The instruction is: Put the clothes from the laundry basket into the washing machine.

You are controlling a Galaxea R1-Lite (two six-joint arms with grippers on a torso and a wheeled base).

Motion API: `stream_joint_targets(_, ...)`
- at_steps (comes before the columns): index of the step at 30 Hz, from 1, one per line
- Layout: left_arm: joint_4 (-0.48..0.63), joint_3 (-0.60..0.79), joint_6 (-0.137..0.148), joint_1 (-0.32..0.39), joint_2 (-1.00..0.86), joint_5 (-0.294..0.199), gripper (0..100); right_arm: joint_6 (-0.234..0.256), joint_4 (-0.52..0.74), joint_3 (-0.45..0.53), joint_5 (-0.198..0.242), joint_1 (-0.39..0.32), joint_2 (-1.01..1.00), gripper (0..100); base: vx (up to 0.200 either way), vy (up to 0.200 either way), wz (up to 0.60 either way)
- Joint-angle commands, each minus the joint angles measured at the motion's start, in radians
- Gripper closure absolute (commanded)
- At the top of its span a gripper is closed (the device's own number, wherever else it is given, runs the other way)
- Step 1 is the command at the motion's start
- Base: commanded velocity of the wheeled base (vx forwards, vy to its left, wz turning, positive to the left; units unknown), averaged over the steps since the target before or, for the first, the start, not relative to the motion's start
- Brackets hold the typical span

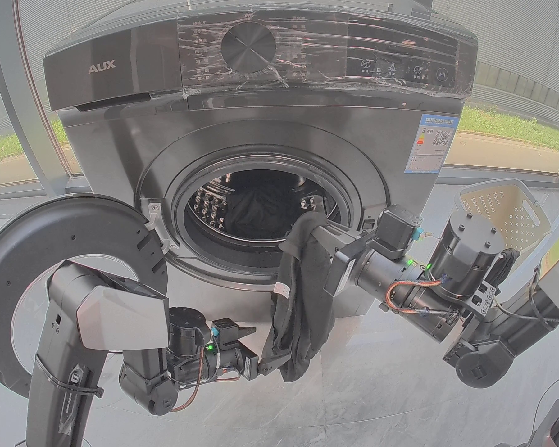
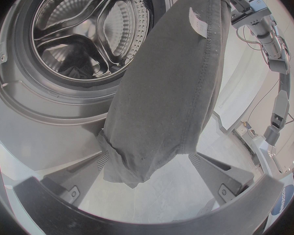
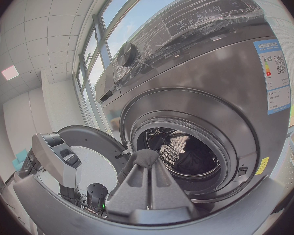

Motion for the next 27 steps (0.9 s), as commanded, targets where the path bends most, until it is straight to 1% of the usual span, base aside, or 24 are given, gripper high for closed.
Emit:
stream_joint_targets(1,-0.003,-0.014,0.001,-0.003,0.019,0.0,0,0.0,-0.001,0.002,0.0,0.001,0.001,100,0.0,0.0,0.0)
stream_joint_targets(13,-0.003,-0.092,0.001,-0.001,0.074,-0.006,0,0.001,-0.001,0.005,0.0,0.003,0.0,100,0.0,0.0,0.0)
stream_joint_targets(14,-0.003,-0.126,0.001,-0.001,0.09,0.0,100,0.001,-0.003,0.009,0.0,0.001,-0.002,100,0.0,0.0,0.0)
stream_joint_targets(23,-0.008,-0.132,-0.003,0.012,0.074,0.011,100,0.003,-0.006,0.054,0.0,-0.005,-0.014,100,0.0,0.0,0.0)
stream_joint_targets(25,-0.008,-0.127,-0.005,0.019,0.054,0.017,100,0.003,-0.004,0.066,0.0,-0.011,-0.015,100,0.0,0.0,0.0)
stream_joint_targets(27,-0.009,-0.095,-0.006,0.04,-0.016,0.017,100,0.003,-0.003,0.097,0.002,-0.017,-0.028,100,0.0,0.0,0.0)
